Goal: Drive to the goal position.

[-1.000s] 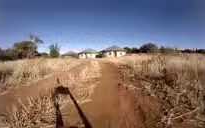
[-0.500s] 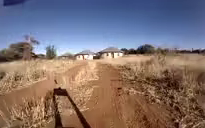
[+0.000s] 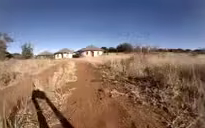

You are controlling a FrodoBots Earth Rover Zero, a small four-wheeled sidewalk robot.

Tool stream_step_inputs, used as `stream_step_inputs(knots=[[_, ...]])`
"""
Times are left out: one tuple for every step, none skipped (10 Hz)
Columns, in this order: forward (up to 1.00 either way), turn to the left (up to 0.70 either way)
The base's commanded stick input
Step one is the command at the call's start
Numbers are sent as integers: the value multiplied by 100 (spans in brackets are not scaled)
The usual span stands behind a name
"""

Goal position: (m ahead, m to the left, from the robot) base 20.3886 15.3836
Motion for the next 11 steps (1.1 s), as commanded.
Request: stream_step_inputs(knots=[[50,0],[50,0],[50,0],[50,0],[50,0],[50,0],[50,0],[50,0],[50,0],[50,0],[50,0]])
